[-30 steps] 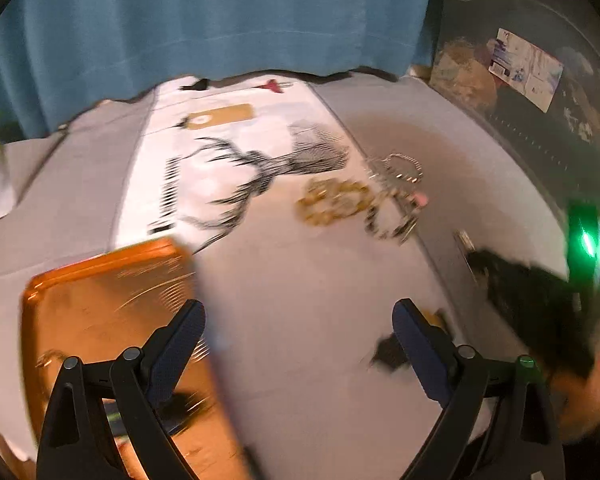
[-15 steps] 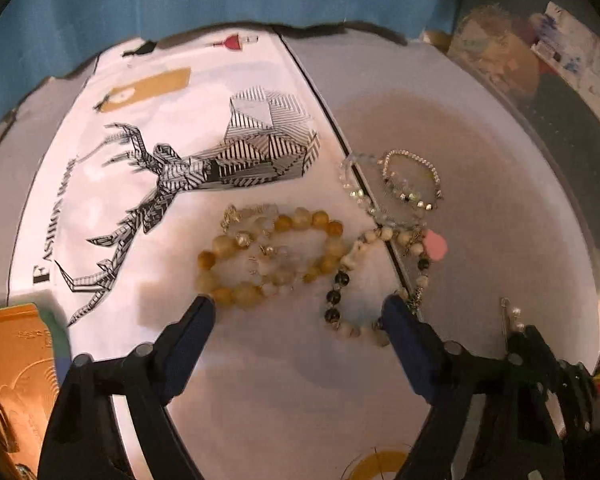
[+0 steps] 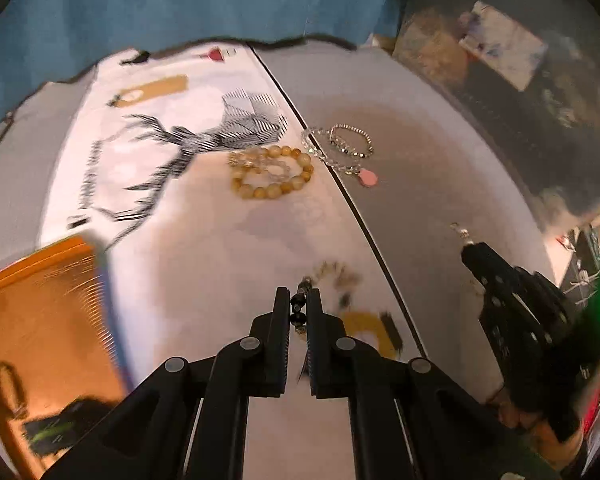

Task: Organize jewelry
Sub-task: 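Carry the pearl pendant and black-white bracelet over the orange tray and open both tools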

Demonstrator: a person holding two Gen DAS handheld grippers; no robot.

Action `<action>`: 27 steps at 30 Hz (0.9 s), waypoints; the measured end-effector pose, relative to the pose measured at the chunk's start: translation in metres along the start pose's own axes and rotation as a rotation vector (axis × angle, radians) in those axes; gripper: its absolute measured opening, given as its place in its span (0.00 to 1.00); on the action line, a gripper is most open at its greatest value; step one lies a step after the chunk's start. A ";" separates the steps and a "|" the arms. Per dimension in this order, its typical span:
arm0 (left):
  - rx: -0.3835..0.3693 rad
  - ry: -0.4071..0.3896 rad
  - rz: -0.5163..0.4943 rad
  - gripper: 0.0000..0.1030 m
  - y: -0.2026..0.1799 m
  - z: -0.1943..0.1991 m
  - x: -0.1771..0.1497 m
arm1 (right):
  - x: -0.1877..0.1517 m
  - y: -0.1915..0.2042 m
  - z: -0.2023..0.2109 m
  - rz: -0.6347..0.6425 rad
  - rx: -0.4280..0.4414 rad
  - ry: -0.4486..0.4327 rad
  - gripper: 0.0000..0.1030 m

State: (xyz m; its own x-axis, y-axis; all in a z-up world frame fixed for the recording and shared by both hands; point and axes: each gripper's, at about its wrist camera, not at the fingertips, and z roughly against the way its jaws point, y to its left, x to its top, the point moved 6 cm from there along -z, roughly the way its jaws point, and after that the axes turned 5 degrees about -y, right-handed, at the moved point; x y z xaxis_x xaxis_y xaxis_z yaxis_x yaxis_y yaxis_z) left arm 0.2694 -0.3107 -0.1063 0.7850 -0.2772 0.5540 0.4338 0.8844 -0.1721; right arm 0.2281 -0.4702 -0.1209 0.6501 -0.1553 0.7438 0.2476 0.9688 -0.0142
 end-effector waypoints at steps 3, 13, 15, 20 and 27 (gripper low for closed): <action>-0.001 -0.039 -0.007 0.05 0.007 0.033 -0.003 | -0.004 0.008 0.014 -0.019 0.032 0.008 0.11; -0.015 -0.145 0.021 0.05 0.030 0.128 -0.024 | -0.004 0.033 0.079 -0.099 0.210 0.021 0.11; -0.013 -0.164 0.020 0.05 0.033 0.146 -0.033 | -0.004 0.043 0.102 -0.065 0.211 0.002 0.11; 0.001 -0.212 0.024 0.05 0.050 0.196 -0.065 | -0.011 0.073 0.153 0.006 0.247 -0.032 0.11; 0.007 -0.245 0.076 0.05 0.083 0.255 -0.136 | -0.048 0.129 0.218 0.113 0.336 -0.022 0.11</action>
State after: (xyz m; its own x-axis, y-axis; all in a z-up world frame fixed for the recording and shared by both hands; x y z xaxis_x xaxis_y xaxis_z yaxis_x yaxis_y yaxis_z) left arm 0.0858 -0.1037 0.0114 0.6844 -0.1117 0.7205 0.3741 0.9020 -0.2155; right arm 0.0723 -0.2959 -0.0131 0.6431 -0.0430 0.7646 -0.0776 0.9896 0.1209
